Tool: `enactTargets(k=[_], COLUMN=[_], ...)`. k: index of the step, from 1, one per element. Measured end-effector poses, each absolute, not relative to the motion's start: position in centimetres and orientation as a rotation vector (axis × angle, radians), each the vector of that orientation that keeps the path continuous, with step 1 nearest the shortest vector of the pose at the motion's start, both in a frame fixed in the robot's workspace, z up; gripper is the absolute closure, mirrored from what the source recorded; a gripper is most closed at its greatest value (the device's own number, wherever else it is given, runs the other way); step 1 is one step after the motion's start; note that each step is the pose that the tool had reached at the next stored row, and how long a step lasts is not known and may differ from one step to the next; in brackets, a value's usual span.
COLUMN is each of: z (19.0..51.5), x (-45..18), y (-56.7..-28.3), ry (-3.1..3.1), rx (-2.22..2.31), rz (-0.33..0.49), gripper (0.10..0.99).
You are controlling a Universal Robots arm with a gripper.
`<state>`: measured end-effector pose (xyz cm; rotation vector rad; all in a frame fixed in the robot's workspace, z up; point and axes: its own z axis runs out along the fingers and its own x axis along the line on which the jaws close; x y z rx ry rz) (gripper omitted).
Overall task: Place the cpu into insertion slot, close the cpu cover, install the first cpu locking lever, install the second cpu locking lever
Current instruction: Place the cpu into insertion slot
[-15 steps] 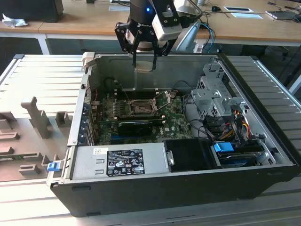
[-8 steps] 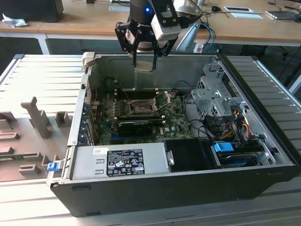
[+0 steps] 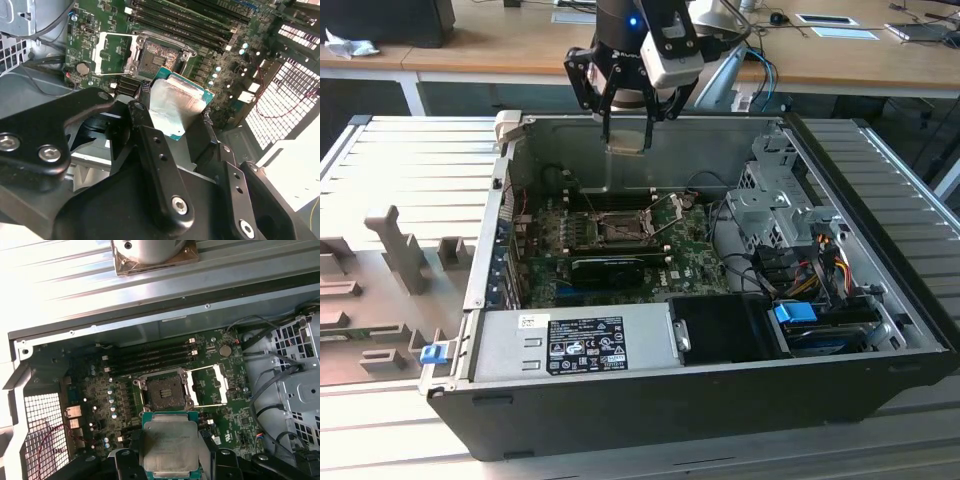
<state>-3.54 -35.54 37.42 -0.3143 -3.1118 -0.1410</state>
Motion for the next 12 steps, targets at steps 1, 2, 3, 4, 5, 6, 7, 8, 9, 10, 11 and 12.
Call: enactTargets(k=[1,2,3,4,5,6,7,8,9,10,11,12], z=[37.41,37.41,37.40,37.39,37.39,37.38,37.37,37.36,37.36,37.36,37.35,37.35], x=[-3.54,-3.55,-3.54,-3.54,-3.54,-3.54,-3.54,-3.54,-3.54,-3.54,-3.54,-3.54], y=[-35.54,-35.54,-35.54,-35.54,-35.54,-35.54,-35.54,-35.54,-35.54,-35.54,-35.54,-35.54], ry=[-3.111,-3.111,-3.111,-3.110,-3.110,-3.108,-3.106,-3.105,-3.104,-3.103,-3.102,-3.101], rx=[-0.315,-0.316,-0.321,-0.331,-0.339,-0.354,-0.380,-0.390,-0.399,-0.409,-0.419,-0.429], rz=[-0.141,-0.141,-0.141,-0.141,-0.141,-0.141,-0.141,-0.141,-0.141,-0.141,-0.141,-0.141], gripper=[0.557,0.557,0.557,0.557,0.557,0.557,0.557,0.557,0.557,0.557,0.557,0.557])
